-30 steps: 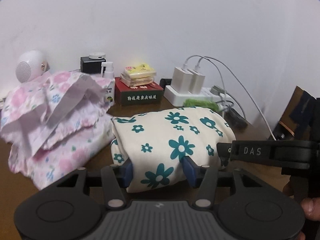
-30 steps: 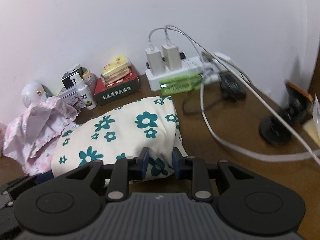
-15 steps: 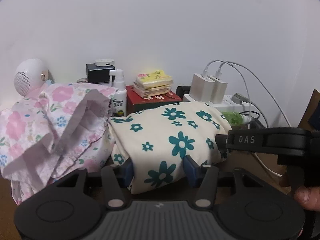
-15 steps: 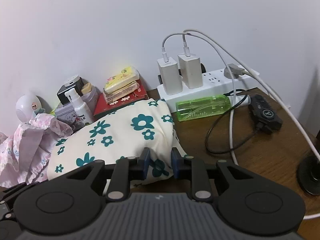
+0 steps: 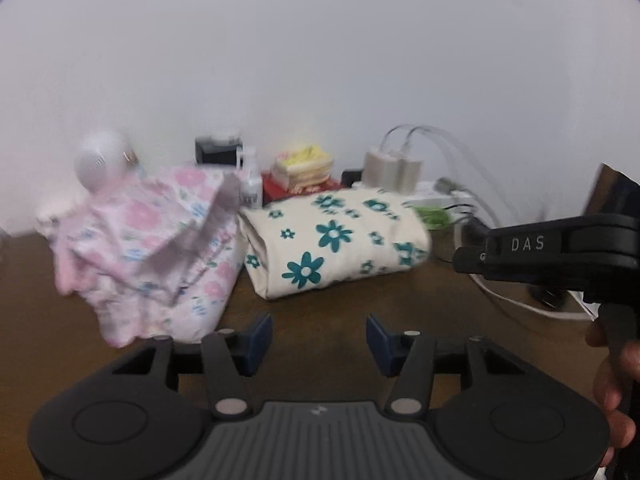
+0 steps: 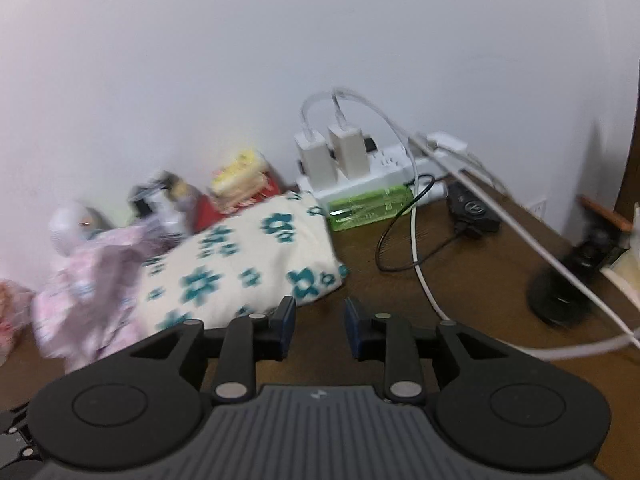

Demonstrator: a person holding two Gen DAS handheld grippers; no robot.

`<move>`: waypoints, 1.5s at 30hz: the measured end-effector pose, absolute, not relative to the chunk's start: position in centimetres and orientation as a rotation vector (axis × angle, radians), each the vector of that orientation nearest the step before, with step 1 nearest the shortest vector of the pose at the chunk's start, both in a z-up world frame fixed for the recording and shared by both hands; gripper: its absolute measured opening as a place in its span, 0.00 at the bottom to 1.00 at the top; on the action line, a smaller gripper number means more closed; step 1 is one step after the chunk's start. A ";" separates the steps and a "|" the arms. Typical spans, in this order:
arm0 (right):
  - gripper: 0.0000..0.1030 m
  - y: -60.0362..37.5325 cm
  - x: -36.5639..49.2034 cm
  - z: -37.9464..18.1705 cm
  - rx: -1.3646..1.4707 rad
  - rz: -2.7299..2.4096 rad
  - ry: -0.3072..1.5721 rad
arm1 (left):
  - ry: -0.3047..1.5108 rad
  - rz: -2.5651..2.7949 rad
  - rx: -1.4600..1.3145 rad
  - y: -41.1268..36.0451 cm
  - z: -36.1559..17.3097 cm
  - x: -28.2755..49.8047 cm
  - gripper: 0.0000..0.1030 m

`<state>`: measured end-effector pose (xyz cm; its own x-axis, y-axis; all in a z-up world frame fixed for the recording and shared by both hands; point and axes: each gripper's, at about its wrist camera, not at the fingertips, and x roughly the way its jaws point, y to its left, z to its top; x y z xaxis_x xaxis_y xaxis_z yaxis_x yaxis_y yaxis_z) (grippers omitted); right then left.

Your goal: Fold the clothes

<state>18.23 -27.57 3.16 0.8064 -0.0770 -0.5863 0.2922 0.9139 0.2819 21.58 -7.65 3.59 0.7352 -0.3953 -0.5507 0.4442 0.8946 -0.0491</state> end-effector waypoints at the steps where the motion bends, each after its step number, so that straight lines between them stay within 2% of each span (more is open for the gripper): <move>1: 0.27 -26.8 16.5 3.9 0.370 -0.181 0.589 | 0.570 -0.450 0.092 -7.0 4.4 19.9 0.50; 3: 0.30 -25.1 12.9 5.2 0.366 -0.127 0.559 | 0.545 -0.423 0.059 -5.0 6.1 16.4 0.50; 5: 0.40 -23.4 9.1 6.3 0.356 -0.061 0.531 | 0.515 -0.399 0.022 -2.8 7.6 13.0 0.53; 8: 0.41 -21.3 4.5 7.3 0.310 0.038 0.517 | 0.465 -0.325 0.016 0.3 8.1 7.7 0.63; 14: 0.41 -18.8 -2.6 5.7 0.199 0.204 0.545 | 0.450 -0.216 -0.015 5.3 6.8 0.0 0.63; 20: 0.41 -17.6 -6.8 3.5 0.089 0.284 0.568 | 0.440 -0.147 0.069 6.2 4.4 -4.6 0.64; 31: 0.41 -18.0 -10.6 0.2 0.058 0.213 0.546 | 0.459 -0.189 0.052 5.5 0.9 -6.8 0.68; 39: 0.44 -18.4 -9.8 -0.9 0.075 0.133 0.575 | 0.511 -0.106 0.061 3.9 0.2 -6.6 0.68; 43: 0.53 -17.9 -8.6 -0.9 0.070 0.104 0.608 | 0.611 -0.069 0.027 4.1 -0.2 -4.9 0.68; 45: 0.63 -17.3 -8.2 -0.8 0.052 0.099 0.605 | 0.650 -0.051 0.020 4.2 -0.4 -4.2 0.68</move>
<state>-8.17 -17.32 -0.85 0.8182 0.1079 -0.5647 -0.0773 0.9940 0.0778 -4.25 4.24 -0.42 0.7950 -0.0412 -0.6053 0.0535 0.9986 0.0023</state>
